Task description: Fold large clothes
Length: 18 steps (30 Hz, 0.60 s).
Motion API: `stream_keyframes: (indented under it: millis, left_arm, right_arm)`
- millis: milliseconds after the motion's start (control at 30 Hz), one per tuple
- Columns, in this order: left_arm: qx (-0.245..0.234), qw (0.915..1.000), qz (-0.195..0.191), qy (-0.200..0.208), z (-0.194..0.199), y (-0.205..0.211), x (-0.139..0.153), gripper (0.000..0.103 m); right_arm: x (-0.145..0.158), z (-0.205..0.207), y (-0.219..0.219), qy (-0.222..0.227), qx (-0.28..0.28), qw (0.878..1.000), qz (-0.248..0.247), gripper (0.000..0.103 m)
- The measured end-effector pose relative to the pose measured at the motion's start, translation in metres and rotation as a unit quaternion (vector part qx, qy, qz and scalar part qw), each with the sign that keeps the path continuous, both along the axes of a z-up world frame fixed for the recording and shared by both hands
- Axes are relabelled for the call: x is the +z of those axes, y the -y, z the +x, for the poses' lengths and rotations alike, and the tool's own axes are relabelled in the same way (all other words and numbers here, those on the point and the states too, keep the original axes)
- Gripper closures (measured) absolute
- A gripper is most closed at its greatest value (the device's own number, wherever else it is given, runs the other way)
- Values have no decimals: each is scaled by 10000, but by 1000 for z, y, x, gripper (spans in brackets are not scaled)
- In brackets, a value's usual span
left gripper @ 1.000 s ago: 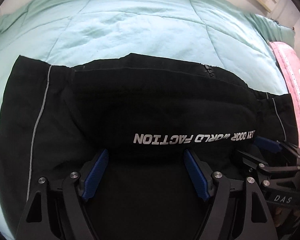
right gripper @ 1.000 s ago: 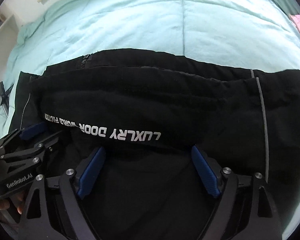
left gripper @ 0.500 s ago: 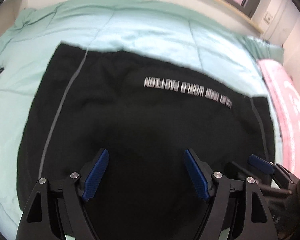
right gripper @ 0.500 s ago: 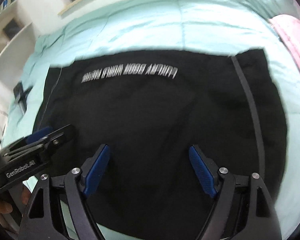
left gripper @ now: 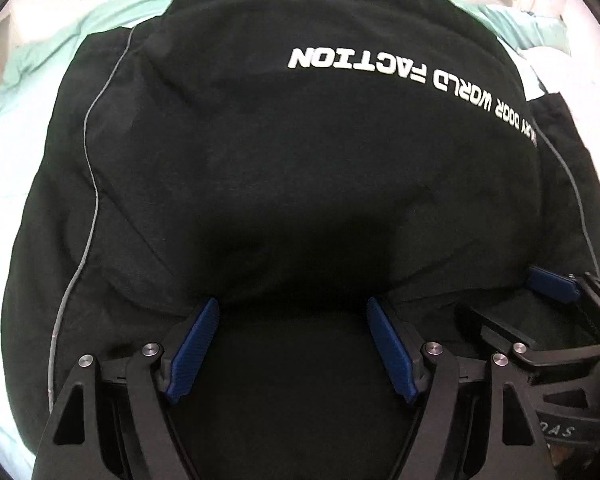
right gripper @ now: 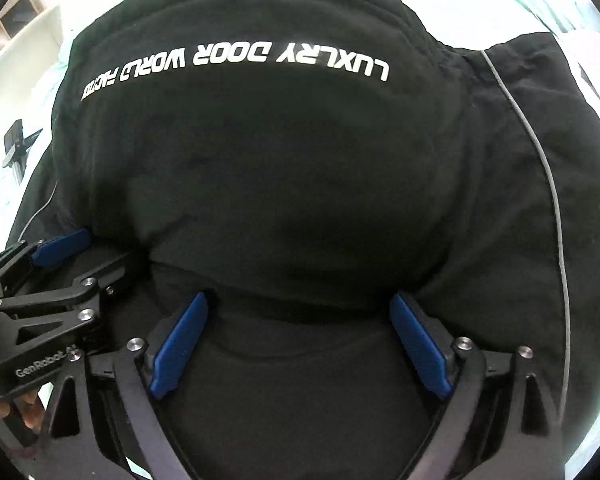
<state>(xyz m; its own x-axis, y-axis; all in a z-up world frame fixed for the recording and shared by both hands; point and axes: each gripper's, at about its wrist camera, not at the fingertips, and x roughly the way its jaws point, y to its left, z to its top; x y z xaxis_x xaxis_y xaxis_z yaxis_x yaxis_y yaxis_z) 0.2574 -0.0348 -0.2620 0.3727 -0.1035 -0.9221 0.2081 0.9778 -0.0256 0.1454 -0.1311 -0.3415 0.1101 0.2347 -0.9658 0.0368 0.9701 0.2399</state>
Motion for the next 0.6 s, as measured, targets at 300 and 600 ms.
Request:
stream_keyframes:
  millis: [300, 600]
  left_arm:
    - [-316, 9989, -328, -141, -10, -30, 58, 24]
    - [1198, 9833, -1354, -228, -42, -208, 59, 24]
  right_arm:
    - [55, 0, 50, -451, 116, 9985, 280, 9]
    - [67, -71, 195, -376, -1022, 9899, 905, 9]
